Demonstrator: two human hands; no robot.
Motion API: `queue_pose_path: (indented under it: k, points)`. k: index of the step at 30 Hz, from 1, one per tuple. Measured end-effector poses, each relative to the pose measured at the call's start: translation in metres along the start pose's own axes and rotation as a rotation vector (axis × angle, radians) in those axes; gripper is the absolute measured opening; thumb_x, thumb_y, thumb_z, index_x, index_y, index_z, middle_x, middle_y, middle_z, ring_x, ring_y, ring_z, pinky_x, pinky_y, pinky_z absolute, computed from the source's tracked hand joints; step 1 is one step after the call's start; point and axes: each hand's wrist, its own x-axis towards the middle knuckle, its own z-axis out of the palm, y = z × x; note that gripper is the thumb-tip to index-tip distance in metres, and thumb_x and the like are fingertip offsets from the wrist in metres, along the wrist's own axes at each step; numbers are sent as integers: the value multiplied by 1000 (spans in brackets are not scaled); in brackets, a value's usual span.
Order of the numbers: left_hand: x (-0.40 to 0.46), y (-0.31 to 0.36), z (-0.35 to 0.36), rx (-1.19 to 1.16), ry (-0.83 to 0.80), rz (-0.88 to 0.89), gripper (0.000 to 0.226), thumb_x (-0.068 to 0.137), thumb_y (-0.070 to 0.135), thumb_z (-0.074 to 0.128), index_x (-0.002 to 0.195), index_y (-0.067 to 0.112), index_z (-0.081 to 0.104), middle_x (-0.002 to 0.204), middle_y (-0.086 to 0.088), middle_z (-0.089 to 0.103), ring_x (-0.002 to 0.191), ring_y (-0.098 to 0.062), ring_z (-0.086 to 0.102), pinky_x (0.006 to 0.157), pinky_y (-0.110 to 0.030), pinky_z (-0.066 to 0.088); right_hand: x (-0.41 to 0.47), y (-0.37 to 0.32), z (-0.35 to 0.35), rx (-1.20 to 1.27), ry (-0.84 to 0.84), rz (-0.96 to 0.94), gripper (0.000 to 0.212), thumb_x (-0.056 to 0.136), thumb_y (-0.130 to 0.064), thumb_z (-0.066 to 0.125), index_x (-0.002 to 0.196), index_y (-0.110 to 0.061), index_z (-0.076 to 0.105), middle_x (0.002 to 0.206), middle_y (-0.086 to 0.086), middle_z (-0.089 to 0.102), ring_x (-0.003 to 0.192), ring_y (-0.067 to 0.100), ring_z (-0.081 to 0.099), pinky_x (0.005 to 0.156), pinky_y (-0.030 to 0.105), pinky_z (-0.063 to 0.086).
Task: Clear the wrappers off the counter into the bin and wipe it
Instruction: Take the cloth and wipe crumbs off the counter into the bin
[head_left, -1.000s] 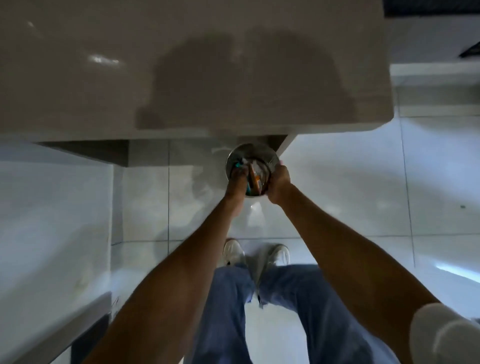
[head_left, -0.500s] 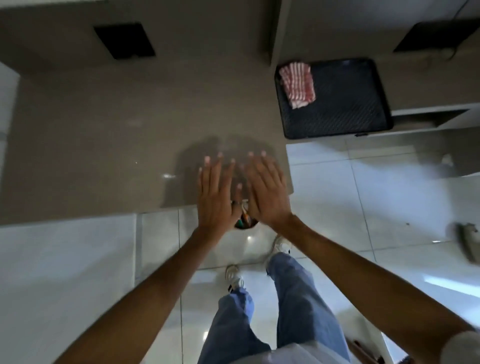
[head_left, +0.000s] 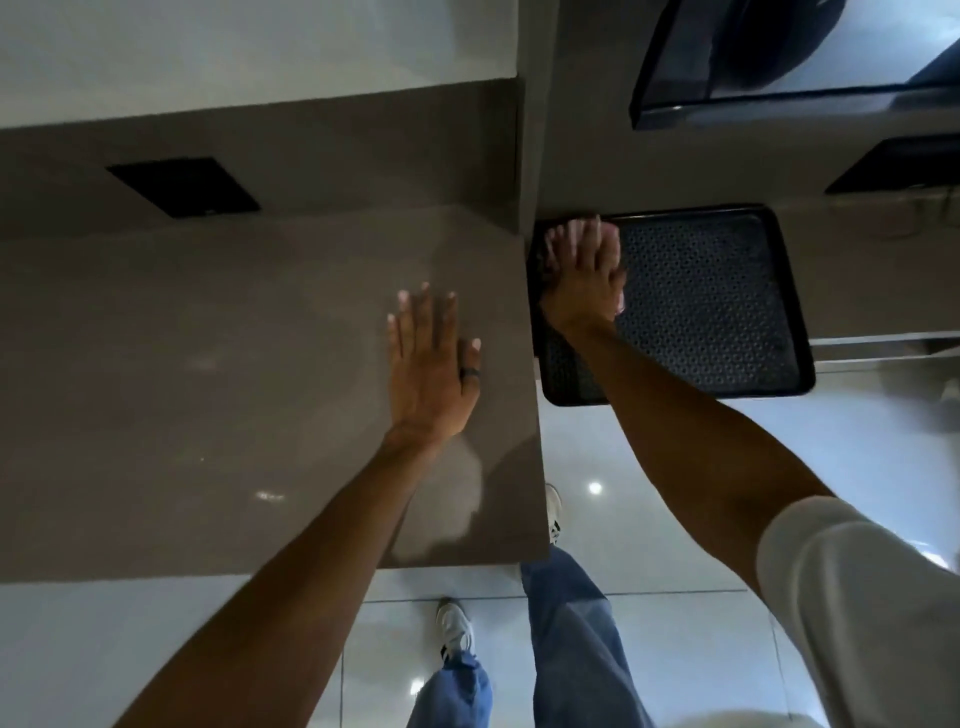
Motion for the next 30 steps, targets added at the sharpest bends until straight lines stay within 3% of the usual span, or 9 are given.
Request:
queue_pose_path:
  k: [5,9,12,15,18,22,25,28,30]
  points:
    - [-11,-14,-9,11,-29,-31,62,109,38,40,164,8,34,173,-20,25,162,-42,15,133,-55,17,-11,-9,-10,76,77,75,70,100,-19,48,165,-16,22,172,16,19,144,51,35,114,58,35]
    - [-34,-29,-31,10,30,-95,61,108,34,41,162,5,37,171,-22,28,160,-46,19,132,-54,15,-98,-52,-32,90,256,-66,68,93,-13,48,160,-15,35,167,14,34,123,45,52,98,50,40]
    - [-68,-48,-47,-1,51,-111,63,109,36,37,164,7,32,174,-20,22,162,-43,13,133,-50,5,-186,-87,-25,119,244,-173,75,85,-22,40,160,-15,34,157,17,44,118,37,46,94,47,38]
    - [-111,-65,-55,-25,50,-99,63,109,36,39,165,8,29,174,-19,20,162,-43,12,133,-51,5,-252,-102,4,50,51,-205,71,95,-32,27,164,-16,20,166,17,30,141,39,38,107,52,42]
    - [-166,-83,-55,-36,33,-67,62,108,35,39,163,6,35,172,-22,26,161,-45,18,132,-58,16,-287,-104,29,-6,-42,-180,68,107,-50,22,167,-22,7,175,9,3,162,36,4,127,61,16]
    - [-241,-104,-45,-58,18,-22,61,110,37,35,164,8,33,173,-21,24,162,-42,17,132,-56,18,-335,-111,43,1,176,-218,64,108,-50,21,165,-21,20,173,11,15,162,33,9,130,55,-4]
    - [-301,-116,-24,-111,9,14,59,109,35,42,162,9,37,172,-20,26,162,-39,19,132,-54,22,-395,-103,75,4,242,-416,59,105,-38,36,160,-18,31,172,13,20,161,33,14,131,56,5]
    - [-354,-125,9,-171,-43,23,55,104,27,54,155,7,47,166,-21,39,157,-38,31,128,-54,32,-446,-83,122,-49,96,-484,54,100,-32,47,152,-17,42,168,13,31,159,35,24,129,58,19]
    - [-377,-128,36,-187,-158,2,55,105,31,52,155,8,49,167,-19,40,157,-36,33,127,-53,34,-460,-68,156,-36,-63,-405,55,103,-33,47,156,-19,40,169,12,31,159,34,24,129,55,21]
